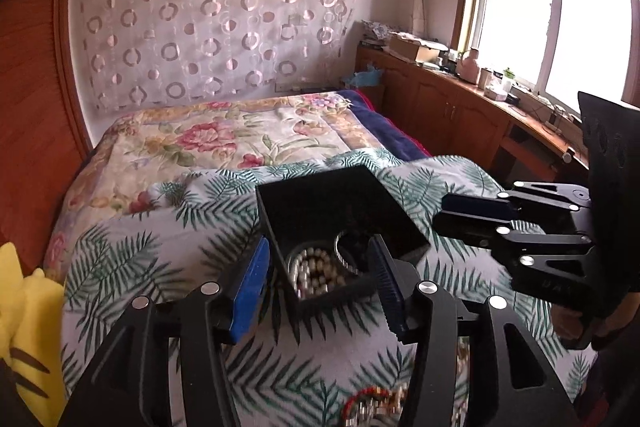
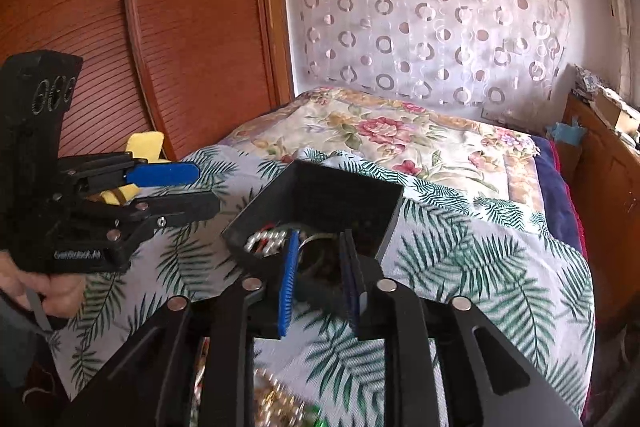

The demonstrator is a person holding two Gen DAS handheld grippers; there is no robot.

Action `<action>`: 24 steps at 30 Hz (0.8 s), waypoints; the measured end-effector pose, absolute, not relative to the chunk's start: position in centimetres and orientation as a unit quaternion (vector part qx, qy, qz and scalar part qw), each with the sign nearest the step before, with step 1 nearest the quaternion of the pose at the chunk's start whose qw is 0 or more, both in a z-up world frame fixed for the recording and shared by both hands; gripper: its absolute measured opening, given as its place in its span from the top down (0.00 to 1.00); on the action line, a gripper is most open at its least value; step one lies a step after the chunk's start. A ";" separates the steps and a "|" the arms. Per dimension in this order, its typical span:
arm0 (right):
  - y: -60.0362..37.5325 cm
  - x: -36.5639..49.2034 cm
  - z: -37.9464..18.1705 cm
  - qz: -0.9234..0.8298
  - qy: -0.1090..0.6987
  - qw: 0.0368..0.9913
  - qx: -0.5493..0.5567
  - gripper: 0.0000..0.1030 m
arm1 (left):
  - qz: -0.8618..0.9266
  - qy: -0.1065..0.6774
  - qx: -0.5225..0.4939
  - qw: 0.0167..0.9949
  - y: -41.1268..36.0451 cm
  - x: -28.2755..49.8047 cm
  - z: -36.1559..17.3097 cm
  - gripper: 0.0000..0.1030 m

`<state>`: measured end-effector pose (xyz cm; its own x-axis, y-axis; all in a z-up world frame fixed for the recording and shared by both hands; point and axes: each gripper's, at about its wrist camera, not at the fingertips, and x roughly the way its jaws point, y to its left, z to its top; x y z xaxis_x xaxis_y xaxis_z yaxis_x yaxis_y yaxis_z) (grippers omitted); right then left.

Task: Organize jewelry
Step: 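Move the left tool to the silver hair comb and grasp it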

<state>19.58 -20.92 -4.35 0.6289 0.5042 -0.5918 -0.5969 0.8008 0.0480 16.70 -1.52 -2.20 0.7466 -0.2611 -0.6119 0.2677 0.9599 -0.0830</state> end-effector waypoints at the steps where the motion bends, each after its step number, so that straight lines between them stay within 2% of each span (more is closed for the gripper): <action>1: -21.1 18.9 -4.6 0.307 0.303 0.899 -0.076 0.77 | -0.144 0.329 0.002 0.933 -1.3 16.1 -2.5 0.52; 12: -23.3 12.4 -7.5 0.300 0.329 0.893 -0.062 0.76 | -0.154 0.362 -0.016 0.919 0.0 10.6 -5.9 0.52; 18: -24.7 10.3 -8.9 0.276 0.337 0.898 -0.063 0.67 | -0.150 0.374 -0.021 0.915 0.2 8.8 -7.5 0.52; 20: -25.1 10.0 -9.3 0.276 0.341 0.897 -0.058 0.61 | -0.151 0.377 -0.021 0.914 0.2 8.5 -7.8 0.52; 24: -25.3 9.5 -10.3 0.271 0.352 0.894 -0.062 0.57 | -0.158 0.387 -0.017 0.908 -0.3 8.2 -8.7 0.52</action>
<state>9.45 -25.27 -10.31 0.6063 0.4399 -0.6625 -0.5276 0.8458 0.0788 8.23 -0.35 -8.67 0.6498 -0.3000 -0.6984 0.2735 0.9496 -0.1535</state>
